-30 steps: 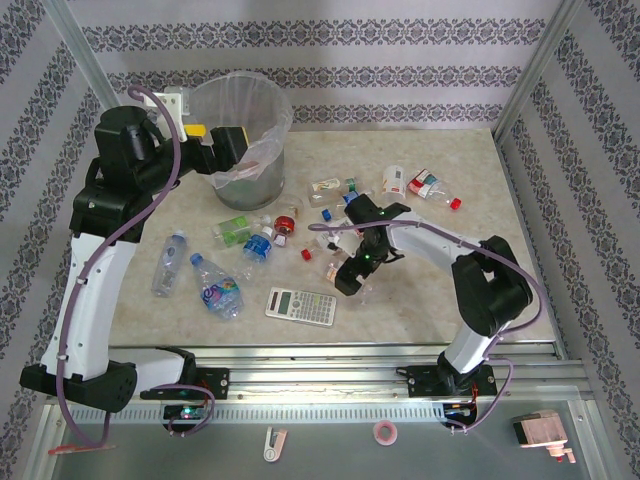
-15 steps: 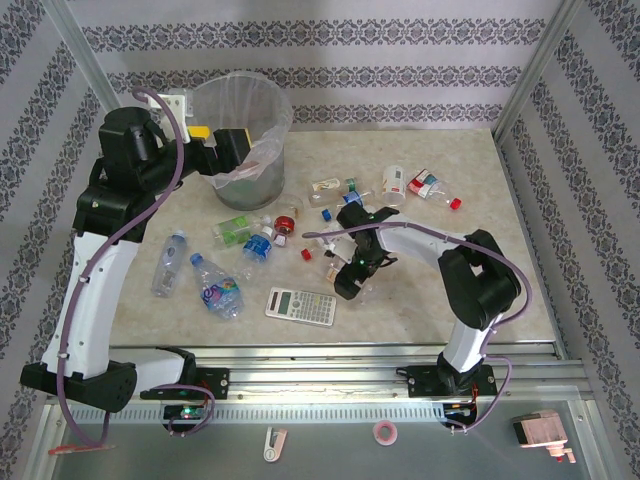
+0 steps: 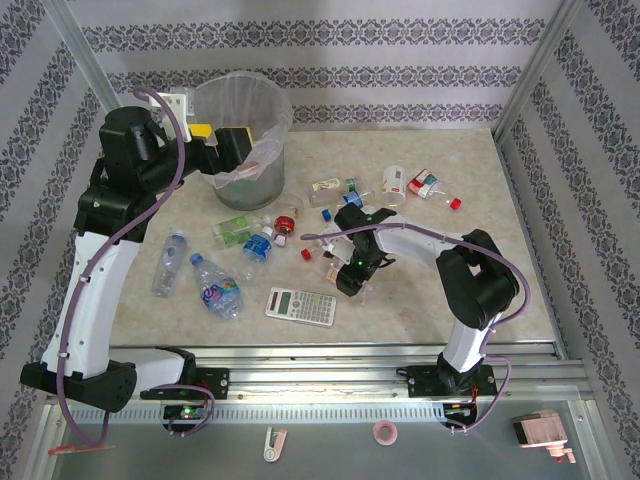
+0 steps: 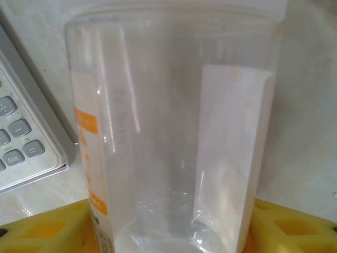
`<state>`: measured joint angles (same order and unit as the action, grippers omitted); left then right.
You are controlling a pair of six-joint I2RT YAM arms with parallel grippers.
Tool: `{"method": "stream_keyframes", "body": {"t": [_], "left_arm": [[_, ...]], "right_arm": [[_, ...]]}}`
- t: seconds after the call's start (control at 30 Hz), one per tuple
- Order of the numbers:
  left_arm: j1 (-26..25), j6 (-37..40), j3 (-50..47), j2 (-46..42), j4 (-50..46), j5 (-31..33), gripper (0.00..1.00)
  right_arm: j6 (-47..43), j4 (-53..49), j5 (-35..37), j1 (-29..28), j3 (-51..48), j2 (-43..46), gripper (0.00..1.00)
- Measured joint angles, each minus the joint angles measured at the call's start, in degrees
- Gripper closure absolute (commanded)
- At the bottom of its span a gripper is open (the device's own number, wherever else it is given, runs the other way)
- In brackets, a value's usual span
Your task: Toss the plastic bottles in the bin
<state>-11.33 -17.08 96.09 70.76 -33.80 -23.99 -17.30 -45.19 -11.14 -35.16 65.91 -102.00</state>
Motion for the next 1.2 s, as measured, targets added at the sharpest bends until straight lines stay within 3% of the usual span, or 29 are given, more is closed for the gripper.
{"method": "stream_keyframes", "body": {"t": [0.33, 0.93, 1.2], "left_arm": [[-0.31, -0.28, -0.02, 0.35, 0.85, 0.00, 0.00], [-0.31, -3.06, -0.90, 0.92, 3.26, -1.51, 0.00], [-0.35, -5.40, -1.75, 1.22, 3.89, -2.27, 0.00]], "right_arm": [[0.22, -0.07, -0.09, 0.00, 0.00, 0.37, 0.54], [1.25, 2.12, -2.01, 0.20, 0.13, 12.04, 0.59], [3.15, 4.98, -2.91, 3.08, 1.86, 19.32, 0.62]]}}
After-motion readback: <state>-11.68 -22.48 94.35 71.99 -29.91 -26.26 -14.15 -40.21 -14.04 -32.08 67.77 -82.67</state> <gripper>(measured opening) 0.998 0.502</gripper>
